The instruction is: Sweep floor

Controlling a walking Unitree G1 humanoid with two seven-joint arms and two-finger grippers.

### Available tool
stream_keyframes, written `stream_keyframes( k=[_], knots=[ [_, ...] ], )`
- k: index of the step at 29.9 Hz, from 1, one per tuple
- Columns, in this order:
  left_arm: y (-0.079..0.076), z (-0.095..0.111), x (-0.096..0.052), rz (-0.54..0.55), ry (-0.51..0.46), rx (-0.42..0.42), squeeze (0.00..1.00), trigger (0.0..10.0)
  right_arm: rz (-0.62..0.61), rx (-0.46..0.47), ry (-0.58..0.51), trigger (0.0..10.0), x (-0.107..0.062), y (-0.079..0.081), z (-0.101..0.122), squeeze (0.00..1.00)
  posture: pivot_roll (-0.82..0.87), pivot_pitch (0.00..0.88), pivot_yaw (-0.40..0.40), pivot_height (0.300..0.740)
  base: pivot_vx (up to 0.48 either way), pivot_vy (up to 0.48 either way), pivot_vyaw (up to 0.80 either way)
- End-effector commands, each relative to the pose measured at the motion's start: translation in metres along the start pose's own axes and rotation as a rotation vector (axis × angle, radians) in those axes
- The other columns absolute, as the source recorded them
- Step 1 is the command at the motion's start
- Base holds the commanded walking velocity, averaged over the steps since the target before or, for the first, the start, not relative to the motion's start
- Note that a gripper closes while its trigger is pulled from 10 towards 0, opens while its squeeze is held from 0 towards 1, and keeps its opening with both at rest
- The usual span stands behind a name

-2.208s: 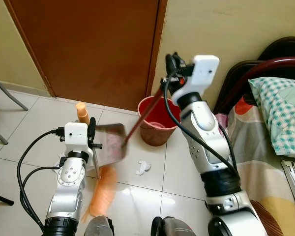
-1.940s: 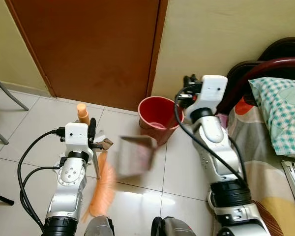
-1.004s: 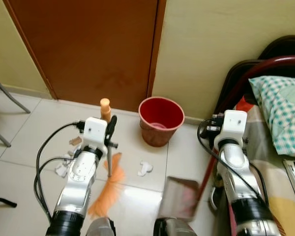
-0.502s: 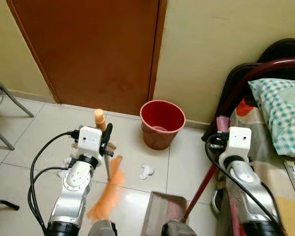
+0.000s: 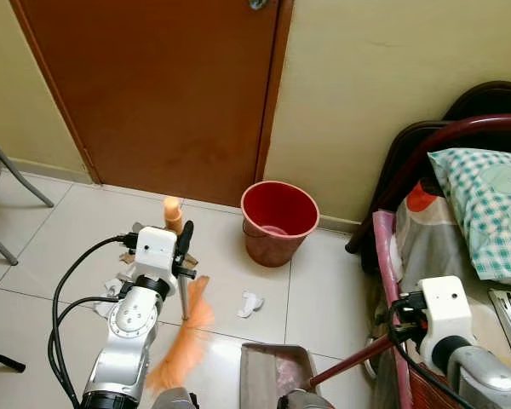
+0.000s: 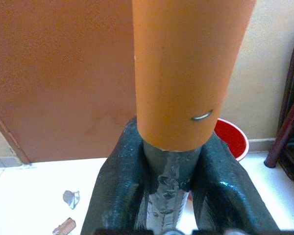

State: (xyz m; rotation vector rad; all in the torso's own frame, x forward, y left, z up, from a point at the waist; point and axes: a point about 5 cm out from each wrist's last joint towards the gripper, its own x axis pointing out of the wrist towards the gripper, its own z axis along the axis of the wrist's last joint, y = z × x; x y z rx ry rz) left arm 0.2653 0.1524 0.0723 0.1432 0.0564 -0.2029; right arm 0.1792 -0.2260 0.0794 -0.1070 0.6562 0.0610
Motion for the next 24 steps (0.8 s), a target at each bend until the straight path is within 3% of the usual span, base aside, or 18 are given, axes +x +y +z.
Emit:
stream_keyframes(
  k=[1,5,6,8,10,11,15,20,24],
  knots=[
    [-0.004,-0.004,-0.001,-0.017,0.029,-0.004,0.0,10.0,-0.067,-0.002,0.154,10.0,0.012,-0.013,-0.023,0.0,-0.02,0.108,-0.077,0.74,0.0,0.0,0.0],
    [-0.001,-0.002,0.001,-0.02,0.028,0.003,0.0,10.0,-0.1,0.005,-0.014,10.0,0.035,-0.013,0.009,0.0,-0.02,0.107,-0.07,0.74,0.0,0.0,0.0],
    [0.0,-0.002,0.001,-0.018,0.029,0.006,0.0,10.0,-0.104,0.004,-0.031,0.0,0.04,-0.013,0.013,0.0,-0.01,0.103,-0.057,0.74,0.0,0.0,0.0],
    [0.002,-0.002,0.002,-0.017,0.029,0.008,0.0,10.0,-0.108,0.004,-0.045,0.0,0.045,-0.012,0.016,0.0,-0.01,0.103,-0.057,0.74,0.0,0.0,0.0],
    [0.007,0.001,0.002,0.004,0.022,0.009,0.0,10.0,-0.141,0.009,-0.094,0.0,0.06,-0.004,0.031,0.0,0.0,0.098,-0.062,0.74,0.0,0.0,0.0],
    [0.01,0.001,0.002,0.019,0.019,0.003,0.0,10.0,-0.161,0.018,-0.121,10.0,0.063,-0.001,0.037,0.0,0.01,0.1,-0.066,0.74,0.0,0.0,0.0],
    [0.014,0.003,-0.002,0.052,0.003,-0.015,0.0,10.0,-0.246,0.032,-0.201,10.0,0.067,0.002,0.048,0.0,0.01,0.1,-0.07,0.74,0.0,0.0,0.0],
    [0.014,0.01,-0.002,0.031,-0.038,-0.006,0.0,10.0,-0.4,0.13,-0.281,10.0,0.069,-0.004,0.056,0.0,0.01,0.093,-0.06,0.74,0.0,0.0,0.0],
    [0.015,0.012,0.001,0.036,-0.048,-0.006,0.0,10.0,-0.475,0.121,-0.352,10.0,0.069,-0.008,0.062,0.0,0.01,0.087,-0.051,0.74,0.127,0.0,0.0]
  ],
)
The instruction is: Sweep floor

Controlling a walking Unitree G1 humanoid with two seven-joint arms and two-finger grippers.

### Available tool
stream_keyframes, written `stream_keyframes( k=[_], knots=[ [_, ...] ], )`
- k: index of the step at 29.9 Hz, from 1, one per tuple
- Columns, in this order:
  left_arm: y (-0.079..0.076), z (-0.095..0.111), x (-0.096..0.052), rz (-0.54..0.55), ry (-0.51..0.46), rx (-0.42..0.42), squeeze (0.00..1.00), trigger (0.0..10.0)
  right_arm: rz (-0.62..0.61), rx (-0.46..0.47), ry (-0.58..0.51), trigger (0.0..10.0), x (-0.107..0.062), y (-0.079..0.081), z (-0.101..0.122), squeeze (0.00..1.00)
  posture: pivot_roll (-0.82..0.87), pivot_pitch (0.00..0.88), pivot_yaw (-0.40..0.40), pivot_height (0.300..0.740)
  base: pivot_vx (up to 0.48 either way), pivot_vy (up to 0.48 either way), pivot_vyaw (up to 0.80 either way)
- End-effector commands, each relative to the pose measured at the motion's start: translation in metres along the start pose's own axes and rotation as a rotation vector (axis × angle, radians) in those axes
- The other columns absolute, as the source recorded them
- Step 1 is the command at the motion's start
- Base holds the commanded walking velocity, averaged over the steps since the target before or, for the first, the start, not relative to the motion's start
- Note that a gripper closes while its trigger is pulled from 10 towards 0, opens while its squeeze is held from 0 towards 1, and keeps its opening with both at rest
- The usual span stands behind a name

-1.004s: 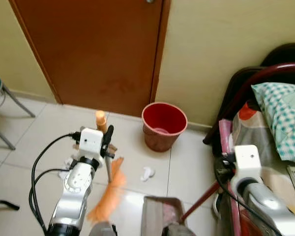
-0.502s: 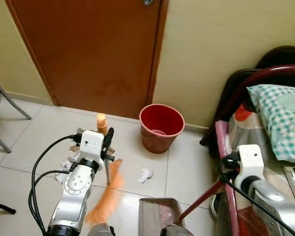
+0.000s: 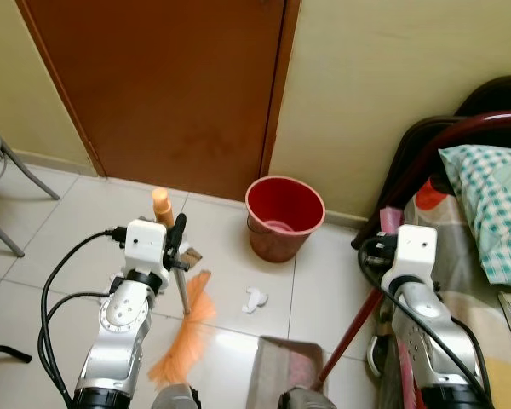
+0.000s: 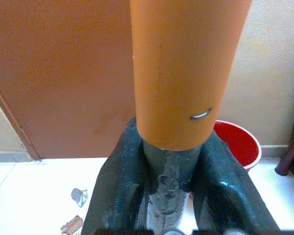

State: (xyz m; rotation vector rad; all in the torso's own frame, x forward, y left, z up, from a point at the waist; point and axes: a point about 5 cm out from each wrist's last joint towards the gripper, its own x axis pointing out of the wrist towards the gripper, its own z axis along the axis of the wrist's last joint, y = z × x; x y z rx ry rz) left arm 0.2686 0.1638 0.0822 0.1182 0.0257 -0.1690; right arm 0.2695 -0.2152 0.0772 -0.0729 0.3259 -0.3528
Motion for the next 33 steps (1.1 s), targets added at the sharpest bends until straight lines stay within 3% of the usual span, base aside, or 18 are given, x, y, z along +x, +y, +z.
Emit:
stream_keyframes(
  k=[1,8,13,19,24,27,31,33],
  knots=[
    [0.003,0.005,0.002,0.001,-0.017,0.016,0.0,10.0,-0.075,-0.034,-0.073,10.0,0.004,-0.01,0.009,0.0,0.01,0.087,-0.051,0.74,0.255,0.0,0.0],
    [0.006,0.006,0.008,0.018,-0.012,0.013,0.0,10.0,-0.093,-0.044,-0.138,10.0,0.015,-0.007,0.015,0.0,0.01,0.092,-0.032,0.74,0.178,0.0,0.0],
    [-0.007,0.012,0.018,-0.044,-0.039,-0.008,0.0,10.0,-0.08,-0.032,-0.173,10.0,0.026,0.007,0.025,0.0,0.01,0.093,-0.033,0.74,0.0,0.0,0.0],
    [-0.026,0.029,0.042,-0.189,-0.1,0.074,0.0,10.0,-0.084,-0.061,-0.207,10.0,0.045,0.036,0.039,0.0,0.05,0.11,-0.047,0.74,0.0,0.0,0.0],
    [-0.03,0.033,0.048,-0.215,-0.109,0.056,0.0,10.0,-0.055,-0.055,-0.216,10.0,0.048,0.055,0.044,0.0,0.07,0.115,-0.051,0.74,0.0,0.0,0.0],
    [-0.044,0.035,0.053,-0.299,-0.125,0.053,0.0,10.0,0.0,-0.047,-0.217,10.0,0.048,0.082,0.048,0.0,0.08,0.121,-0.054,0.74,0.0,0.0,0.0],
    [-0.052,0.036,0.056,-0.326,-0.13,0.058,0.0,10.0,0.03,-0.038,-0.204,10.0,0.046,0.093,0.047,0.0,0.08,0.121,-0.054,0.74,0.0,0.0,0.0],
    [-0.063,0.039,0.059,-0.365,-0.156,0.055,0.0,10.0,0.062,-0.03,-0.183,10.0,0.043,0.104,0.041,0.0,0.09,0.127,-0.059,0.74,0.0,0.0,0.0]
  ],
)
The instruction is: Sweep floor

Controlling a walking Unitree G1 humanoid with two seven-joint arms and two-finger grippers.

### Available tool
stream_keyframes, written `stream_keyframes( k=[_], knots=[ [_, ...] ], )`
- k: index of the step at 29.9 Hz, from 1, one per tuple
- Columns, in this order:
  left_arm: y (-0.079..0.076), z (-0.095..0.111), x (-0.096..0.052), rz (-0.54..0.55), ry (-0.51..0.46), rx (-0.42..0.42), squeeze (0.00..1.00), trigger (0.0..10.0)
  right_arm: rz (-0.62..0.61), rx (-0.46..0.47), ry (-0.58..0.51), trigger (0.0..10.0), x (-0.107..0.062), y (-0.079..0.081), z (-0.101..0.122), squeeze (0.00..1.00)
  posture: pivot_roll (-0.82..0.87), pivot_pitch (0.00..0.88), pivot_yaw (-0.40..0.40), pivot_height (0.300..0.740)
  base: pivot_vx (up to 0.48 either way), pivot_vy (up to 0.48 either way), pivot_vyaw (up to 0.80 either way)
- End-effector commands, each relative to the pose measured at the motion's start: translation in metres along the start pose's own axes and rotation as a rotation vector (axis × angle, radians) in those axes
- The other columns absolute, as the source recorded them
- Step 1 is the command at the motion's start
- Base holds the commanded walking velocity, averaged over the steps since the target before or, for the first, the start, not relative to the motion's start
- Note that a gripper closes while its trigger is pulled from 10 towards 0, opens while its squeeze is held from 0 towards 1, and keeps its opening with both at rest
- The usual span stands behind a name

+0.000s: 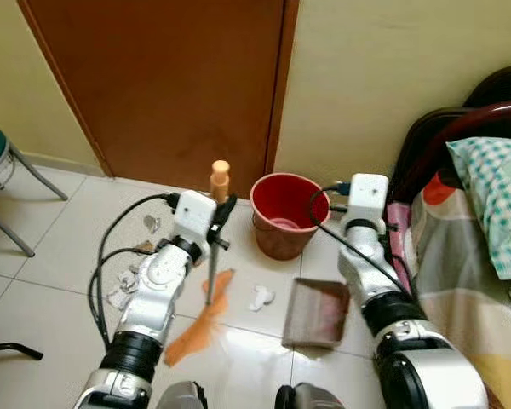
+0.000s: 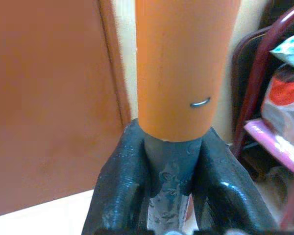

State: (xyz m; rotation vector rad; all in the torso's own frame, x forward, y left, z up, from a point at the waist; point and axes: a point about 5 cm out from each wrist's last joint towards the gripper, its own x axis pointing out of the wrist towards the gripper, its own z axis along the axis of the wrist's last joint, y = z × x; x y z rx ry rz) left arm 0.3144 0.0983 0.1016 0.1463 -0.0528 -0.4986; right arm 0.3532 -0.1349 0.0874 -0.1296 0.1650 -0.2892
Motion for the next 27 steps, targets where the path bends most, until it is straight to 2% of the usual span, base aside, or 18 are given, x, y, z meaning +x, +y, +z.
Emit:
stream_keyframes(
  k=[1,3,6,9,11,16,21,22,26,27],
  knots=[
    [-0.009,0.012,0.008,-0.049,-0.068,0.017,0.0,10.0,0.016,0.013,-0.005,10.0,0.0,0.005,0.002,0.0,0.09,0.127,-0.059,0.74,0.0,0.0,0.0],
    [-0.019,0.016,0.014,-0.092,-0.087,0.009,0.0,10.0,0.043,0.016,0.002,10.0,-0.003,0.013,-0.001,0.0,0.09,0.127,-0.059,0.74,0.0,0.0,0.0],
    [-0.03,0.021,0.018,-0.146,-0.121,-0.047,0.0,10.0,0.073,0.027,0.013,10.0,-0.006,0.021,-0.004,0.0,0.09,0.127,-0.059,0.74,0.0,0.0,0.0],
    [-0.043,0.025,0.018,-0.248,-0.134,-0.131,0.0,10.0,0.104,0.041,0.015,10.0,-0.009,0.027,-0.006,0.0,0.08,0.125,-0.055,0.74,0.0,0.0,0.0],
    [-0.046,0.027,0.016,-0.276,-0.14,-0.156,0.0,10.0,0.124,0.055,0.015,10.0,-0.011,0.03,-0.006,0.0,0.08,0.125,-0.055,0.74,0.0,0.0,0.0],
    [-0.046,0.029,0.011,-0.289,-0.145,-0.192,0.0,10.0,0.176,0.08,0.021,10.0,-0.013,0.034,-0.009,0.0,0.08,0.124,-0.052,0.74,0.0,0.0,0.0],
    [-0.04,0.03,-0.007,-0.274,-0.145,-0.259,0.0,10.0,0.315,0.141,0.05,10.0,-0.019,0.042,-0.015,0.0,0.08,0.126,-0.055,0.74,0.0,0.0,0.0],
    [-0.037,0.029,-0.014,-0.263,-0.14,-0.313,0.0,10.0,0.372,0.158,0.053,10.0,-0.021,0.043,-0.017,0.0,0.08,0.129,-0.058,0.74,0.0,0.0,0.0],
    [-0.029,0.027,-0.023,-0.211,-0.14,-0.354,0.0,10.0,0.442,0.14,0.065,10.0,-0.024,0.043,-0.021,0.0,0.08,0.129,-0.06,0.74,0.0,0.0,0.0],
    [-0.023,0.027,-0.026,-0.173,-0.144,-0.37,0.0,10.0,0.477,0.121,0.067,10.0,-0.025,0.042,-0.024,0.0,0.08,0.131,-0.062,0.74,0.0,0.0,0.0]
  ],
)
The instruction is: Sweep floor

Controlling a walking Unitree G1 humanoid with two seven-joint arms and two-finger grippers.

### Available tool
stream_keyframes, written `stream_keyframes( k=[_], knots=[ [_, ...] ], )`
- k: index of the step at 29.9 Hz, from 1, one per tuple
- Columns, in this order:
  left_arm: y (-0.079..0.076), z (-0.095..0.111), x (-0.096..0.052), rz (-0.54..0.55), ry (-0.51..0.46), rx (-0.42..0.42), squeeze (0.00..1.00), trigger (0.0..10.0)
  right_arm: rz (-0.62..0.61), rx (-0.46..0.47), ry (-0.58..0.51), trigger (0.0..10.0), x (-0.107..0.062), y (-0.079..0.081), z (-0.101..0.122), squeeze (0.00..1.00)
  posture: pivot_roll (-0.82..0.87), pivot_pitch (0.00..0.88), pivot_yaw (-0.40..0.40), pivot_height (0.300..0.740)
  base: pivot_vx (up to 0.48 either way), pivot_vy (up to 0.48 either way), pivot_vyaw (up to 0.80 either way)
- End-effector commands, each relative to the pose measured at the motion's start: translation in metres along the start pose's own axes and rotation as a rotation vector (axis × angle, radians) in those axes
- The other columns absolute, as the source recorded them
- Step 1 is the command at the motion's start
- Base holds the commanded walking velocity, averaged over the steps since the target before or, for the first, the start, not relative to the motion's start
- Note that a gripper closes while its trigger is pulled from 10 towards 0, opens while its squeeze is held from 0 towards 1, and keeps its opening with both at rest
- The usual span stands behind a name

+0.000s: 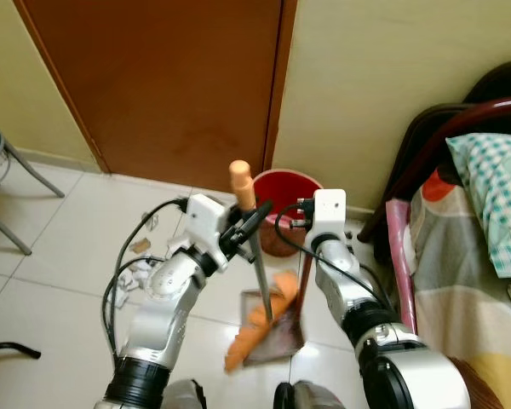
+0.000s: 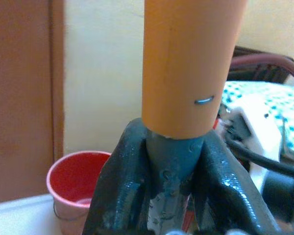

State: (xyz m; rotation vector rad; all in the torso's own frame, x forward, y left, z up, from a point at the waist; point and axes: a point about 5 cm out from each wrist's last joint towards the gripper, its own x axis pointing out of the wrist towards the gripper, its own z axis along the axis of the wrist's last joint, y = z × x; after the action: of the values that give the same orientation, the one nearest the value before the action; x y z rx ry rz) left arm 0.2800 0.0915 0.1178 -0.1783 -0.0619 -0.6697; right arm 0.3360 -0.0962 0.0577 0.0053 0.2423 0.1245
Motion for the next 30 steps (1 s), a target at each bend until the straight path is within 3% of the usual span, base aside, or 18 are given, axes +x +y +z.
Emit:
stream_keyframes(
  k=[1,3,6,11,16,21,25,27,30],
  knots=[
    [0.0,0.009,-0.001,0.017,-0.059,-0.062,0.0,10.0,0.064,0.007,-0.002,10.0,-0.001,0.004,0.002,0.0,0.08,0.131,-0.063,0.74,0.0,0.0,0.0],
    [0.016,0.021,-0.005,0.108,-0.104,-0.07,0.0,10.0,0.091,-0.072,0.014,10.0,-0.005,-0.006,-0.001,0.0,0.08,0.131,-0.063,0.74,0.0,0.0,0.0],
    [0.029,0.033,-0.006,0.16,-0.131,-0.05,0.0,10.0,0.097,-0.131,0.041,10.0,-0.012,-0.02,-0.007,0.0,0.07,0.132,-0.061,0.74,0.0,0.0,0.0],
    [0.04,0.05,-0.005,0.179,-0.157,-0.01,0.0,10.0,0.097,-0.186,0.097,10.0,-0.024,-0.042,-0.017,0.0,0.06,0.13,-0.058,0.74,0.0,0.0,0.0],
    [0.051,0.062,-0.007,0.193,-0.156,0.087,0.0,10.0,0.032,-0.2,0.108,10.0,-0.036,-0.069,-0.024,0.0,0.05,0.128,-0.052,0.74,0.0,0.0,0.0],
    [0.064,0.06,-0.022,0.238,-0.119,0.153,0.0,10.0,-0.073,-0.16,0.084,10.0,-0.045,-0.094,-0.021,0.0,0.05,0.128,-0.05,0.74,0.0,0.0,0.0],
    [0.072,0.052,-0.038,0.294,-0.082,0.154,0.0,10.0,-0.105,-0.159,0.061,10.0,-0.052,-0.099,-0.017,0.0,0.04,0.128,-0.051,0.74,0.0,0.0,0.0],
    [0.076,0.039,-0.053,0.34,-0.025,0.192,0.0,10.0,-0.134,-0.152,0.053,10.0,-0.057,-0.101,-0.015,0.0,0.05,0.126,-0.049,0.74,0.0,0.0,0.0],
    [0.077,0.026,-0.065,0.372,0.022,0.214,0.0,10.0,-0.164,-0.147,0.049,10.0,-0.061,-0.103,-0.016,0.0,0.05,0.126,-0.05,0.74,0.0,0.0,0.0]
  ],
)
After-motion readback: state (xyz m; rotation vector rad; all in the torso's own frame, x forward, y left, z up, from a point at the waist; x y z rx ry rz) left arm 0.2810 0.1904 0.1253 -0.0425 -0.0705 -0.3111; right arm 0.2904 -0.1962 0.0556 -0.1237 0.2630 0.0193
